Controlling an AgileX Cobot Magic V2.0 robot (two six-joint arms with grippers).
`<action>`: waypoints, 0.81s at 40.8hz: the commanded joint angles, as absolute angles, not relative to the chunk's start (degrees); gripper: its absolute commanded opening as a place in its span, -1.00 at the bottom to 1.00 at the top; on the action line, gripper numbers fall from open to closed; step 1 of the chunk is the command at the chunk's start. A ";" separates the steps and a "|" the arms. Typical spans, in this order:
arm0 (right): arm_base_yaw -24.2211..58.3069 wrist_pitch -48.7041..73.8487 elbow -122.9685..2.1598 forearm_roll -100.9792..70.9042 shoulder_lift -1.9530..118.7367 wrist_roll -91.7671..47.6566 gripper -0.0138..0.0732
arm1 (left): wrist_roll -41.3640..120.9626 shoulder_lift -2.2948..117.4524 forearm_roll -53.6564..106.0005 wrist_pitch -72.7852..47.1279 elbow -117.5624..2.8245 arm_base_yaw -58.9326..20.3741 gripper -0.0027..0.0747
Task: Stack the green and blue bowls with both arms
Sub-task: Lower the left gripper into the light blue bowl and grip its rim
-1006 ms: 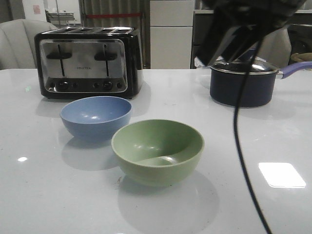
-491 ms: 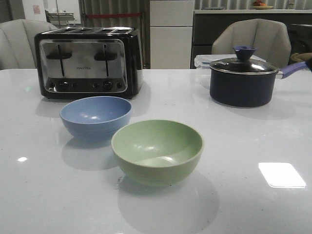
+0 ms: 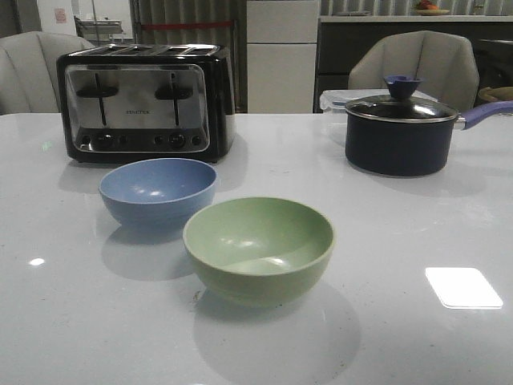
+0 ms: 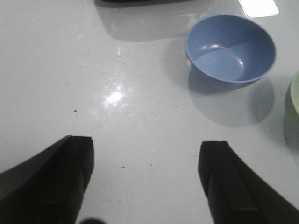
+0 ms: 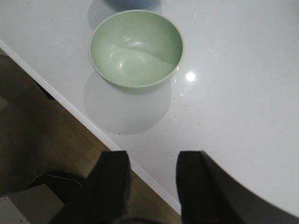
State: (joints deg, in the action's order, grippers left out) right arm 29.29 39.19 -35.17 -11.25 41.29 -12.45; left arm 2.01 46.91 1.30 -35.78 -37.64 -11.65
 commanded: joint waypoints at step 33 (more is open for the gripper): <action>29.39 35.79 -36.82 -11.95 40.91 -13.16 0.18 | 2.30 96.28 6.89 -29.24 -70.42 -15.90 0.44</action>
State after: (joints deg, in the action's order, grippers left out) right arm 29.29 39.19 -35.17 -11.25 41.25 -12.45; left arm 2.25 95.80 6.00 -32.24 -66.46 -15.65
